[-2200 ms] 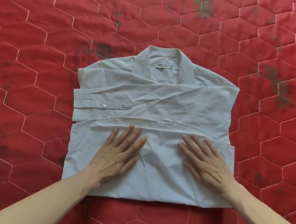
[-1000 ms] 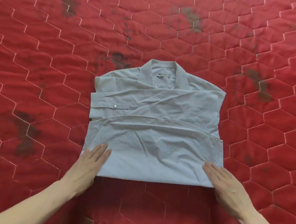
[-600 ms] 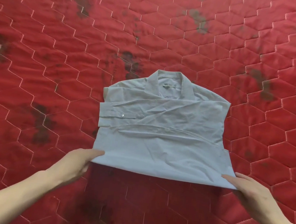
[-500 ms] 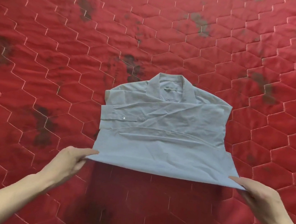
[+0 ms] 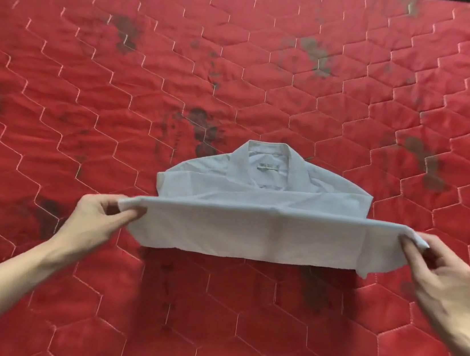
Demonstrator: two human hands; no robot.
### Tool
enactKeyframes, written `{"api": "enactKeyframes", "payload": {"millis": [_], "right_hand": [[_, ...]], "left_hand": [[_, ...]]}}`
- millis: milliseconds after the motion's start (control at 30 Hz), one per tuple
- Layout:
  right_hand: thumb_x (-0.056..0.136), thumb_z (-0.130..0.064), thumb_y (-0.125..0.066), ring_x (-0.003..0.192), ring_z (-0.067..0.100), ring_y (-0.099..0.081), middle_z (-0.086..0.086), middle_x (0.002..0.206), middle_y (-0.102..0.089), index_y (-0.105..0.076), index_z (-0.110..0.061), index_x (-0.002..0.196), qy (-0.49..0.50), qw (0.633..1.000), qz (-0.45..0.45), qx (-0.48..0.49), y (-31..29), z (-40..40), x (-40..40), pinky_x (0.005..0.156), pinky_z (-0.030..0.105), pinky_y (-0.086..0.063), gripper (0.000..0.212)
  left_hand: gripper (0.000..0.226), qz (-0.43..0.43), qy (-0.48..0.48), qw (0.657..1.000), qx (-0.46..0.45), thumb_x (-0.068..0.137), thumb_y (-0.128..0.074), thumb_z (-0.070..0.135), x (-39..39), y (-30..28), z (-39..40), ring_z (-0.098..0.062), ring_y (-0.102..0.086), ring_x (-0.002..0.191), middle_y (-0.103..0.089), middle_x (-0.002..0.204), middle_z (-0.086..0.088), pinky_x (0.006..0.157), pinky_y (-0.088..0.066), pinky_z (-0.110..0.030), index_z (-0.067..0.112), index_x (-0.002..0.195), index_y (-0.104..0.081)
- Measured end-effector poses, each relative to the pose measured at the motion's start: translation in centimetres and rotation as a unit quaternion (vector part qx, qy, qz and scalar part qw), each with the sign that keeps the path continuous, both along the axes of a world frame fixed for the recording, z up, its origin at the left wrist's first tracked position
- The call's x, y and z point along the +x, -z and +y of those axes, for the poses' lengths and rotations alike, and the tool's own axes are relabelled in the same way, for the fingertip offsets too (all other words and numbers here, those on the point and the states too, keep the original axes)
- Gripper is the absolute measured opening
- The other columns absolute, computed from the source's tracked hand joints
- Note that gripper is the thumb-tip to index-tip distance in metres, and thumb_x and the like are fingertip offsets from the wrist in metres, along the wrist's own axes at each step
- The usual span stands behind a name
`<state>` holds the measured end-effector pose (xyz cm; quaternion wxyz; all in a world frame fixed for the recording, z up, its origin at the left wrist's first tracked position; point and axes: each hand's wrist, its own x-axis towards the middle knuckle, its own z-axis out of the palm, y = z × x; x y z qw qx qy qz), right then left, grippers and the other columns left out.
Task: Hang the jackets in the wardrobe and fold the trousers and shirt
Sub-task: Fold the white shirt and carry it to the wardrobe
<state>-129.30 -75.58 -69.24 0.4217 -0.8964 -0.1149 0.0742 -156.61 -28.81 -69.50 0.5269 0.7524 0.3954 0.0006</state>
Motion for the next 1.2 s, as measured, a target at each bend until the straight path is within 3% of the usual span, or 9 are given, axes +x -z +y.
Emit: {"api": "enactKeyframes", "payload": {"millis": [167, 300, 400, 500, 667, 867, 1033, 1100, 1200], "right_hand": [[0.107, -0.045, -0.052, 0.068, 0.002, -0.052, -0.011, 0.080, -0.062, -0.066, -0.030, 0.102, 0.014, 1.000, -0.012, -0.012, 1.6, 4.7, 4.8, 0.058, 0.014, -0.039, 0.022], [0.108, -0.042, -0.052, 0.066, 0.011, -0.046, 0.007, 0.076, -0.058, -0.060, -0.021, 0.088, 0.048, 0.999, -0.002, -0.018, 3.8, 8.1, 8.6, 0.062, 0.029, -0.041, 0.030], [0.109, -0.038, -0.050, 0.067, 0.017, -0.045, 0.001, 0.072, -0.049, -0.053, -0.025, 0.079, 0.057, 0.997, -0.004, -0.045, 5.8, 10.4, 11.1, 0.065, 0.039, -0.041, 0.033], [0.110, -0.039, -0.044, 0.081, 0.036, -0.060, 0.011, 0.082, -0.063, -0.059, -0.017, 0.097, 0.061, 0.991, -0.012, -0.118, 8.6, 11.5, 13.0, 0.074, 0.050, -0.047, 0.030], [0.110, -0.048, -0.039, 0.093, 0.049, -0.062, 0.026, 0.093, -0.067, -0.056, -0.015, 0.102, 0.091, 0.972, -0.026, -0.214, 11.9, 12.6, 14.9, 0.075, 0.046, -0.038, 0.039], [0.109, -0.050, -0.036, 0.092, 0.048, -0.063, 0.026, 0.092, -0.067, -0.052, -0.019, 0.095, 0.064, 0.964, -0.030, -0.258, 13.3, 14.1, 17.2, 0.075, 0.043, -0.036, 0.037], [0.107, -0.047, -0.038, 0.085, 0.041, -0.056, 0.024, 0.093, -0.065, -0.051, -0.016, 0.087, 0.067, 0.955, 0.000, -0.288, 14.0, 14.0, 17.8, 0.076, 0.043, -0.036, 0.039], [0.107, -0.043, -0.037, 0.096, 0.044, -0.059, 0.024, 0.099, -0.066, -0.054, -0.014, 0.091, 0.089, 0.960, 0.012, -0.266, 13.9, 14.0, 17.5, 0.078, 0.045, -0.039, 0.037], [0.109, -0.032, -0.037, 0.126, 0.039, -0.051, 0.019, 0.130, -0.060, -0.060, -0.013, 0.123, 0.143, 0.968, -0.014, -0.206, 13.0, 14.7, 16.5, 0.104, 0.048, -0.036, 0.033]], "left_hand": [[0.020, -0.054, -0.058, 0.997, -0.003, 0.104, -0.062, 0.014, 5.3, 2.6, 1.5, -0.002, -0.072, 0.083, -0.080, 0.093, 0.006, 0.070, -0.056, -0.013, 0.026, 0.101, -0.078], [0.022, -0.067, -0.094, 0.993, 0.021, 0.105, -0.061, 0.023, 8.7, 5.9, 2.4, -0.011, -0.056, 0.070, -0.068, 0.078, -0.005, 0.061, -0.045, -0.029, 0.011, 0.091, -0.073], [0.036, -0.069, -0.116, 0.990, 0.036, 0.105, -0.061, 0.026, 11.4, 8.2, 3.3, -0.017, -0.046, 0.068, -0.056, 0.072, -0.009, 0.060, -0.036, -0.035, -0.003, 0.084, -0.063], [0.046, -0.061, -0.117, 0.988, 0.086, 0.106, -0.056, 0.027, 13.8, 10.0, 4.2, -0.014, -0.034, 0.062, -0.038, 0.067, -0.006, 0.053, -0.027, -0.033, -0.003, 0.072, -0.045], [0.043, -0.051, -0.123, 0.984, 0.119, 0.109, -0.049, 0.029, 16.2, 12.9, 5.0, -0.014, -0.025, 0.063, -0.029, 0.069, -0.001, 0.057, -0.023, -0.037, 0.010, 0.071, -0.039], [0.049, -0.009, -0.145, 0.977, 0.154, 0.108, -0.047, 0.032, 17.4, 14.9, 5.8, -0.016, -0.024, 0.058, -0.027, 0.063, 0.003, 0.055, -0.021, -0.038, 0.018, 0.065, -0.029], [0.051, 0.017, -0.151, 0.976, 0.159, 0.107, -0.047, 0.035, 18.0, 15.5, 5.8, -0.018, -0.025, 0.056, -0.028, 0.061, 0.001, 0.054, -0.021, -0.039, 0.018, 0.063, -0.029], [0.046, -0.002, -0.168, 0.975, 0.145, 0.106, -0.047, 0.030, 18.5, 15.2, 5.6, -0.015, -0.025, 0.057, -0.028, 0.062, 0.002, 0.056, -0.022, -0.036, 0.017, 0.065, -0.032], [0.018, 0.028, -0.218, 0.956, 0.194, 0.103, -0.043, 0.022, 19.1, 14.3, 4.6, -0.023, -0.051, 0.086, -0.056, 0.086, -0.001, 0.077, -0.039, -0.038, 0.015, 0.103, -0.060]]}}
